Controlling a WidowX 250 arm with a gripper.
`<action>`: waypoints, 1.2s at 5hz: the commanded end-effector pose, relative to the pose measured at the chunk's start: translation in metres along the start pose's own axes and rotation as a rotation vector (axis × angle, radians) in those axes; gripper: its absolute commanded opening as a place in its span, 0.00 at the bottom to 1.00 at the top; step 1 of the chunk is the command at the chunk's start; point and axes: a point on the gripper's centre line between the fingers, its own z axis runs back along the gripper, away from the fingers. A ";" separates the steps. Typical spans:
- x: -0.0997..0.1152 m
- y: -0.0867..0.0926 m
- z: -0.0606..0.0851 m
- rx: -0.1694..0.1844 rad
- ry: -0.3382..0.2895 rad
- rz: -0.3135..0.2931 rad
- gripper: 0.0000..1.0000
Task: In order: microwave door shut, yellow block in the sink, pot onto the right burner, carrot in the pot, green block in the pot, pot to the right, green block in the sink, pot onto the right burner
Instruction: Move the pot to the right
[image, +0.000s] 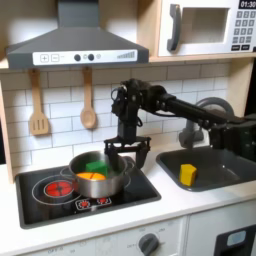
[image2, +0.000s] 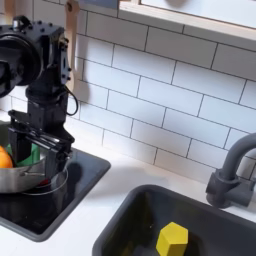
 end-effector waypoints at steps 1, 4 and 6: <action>0.004 -0.008 -0.006 -0.009 0.012 -0.027 1.00; -0.004 -0.007 -0.031 -0.004 0.058 -0.044 1.00; -0.003 -0.007 -0.023 -0.007 0.035 -0.035 0.00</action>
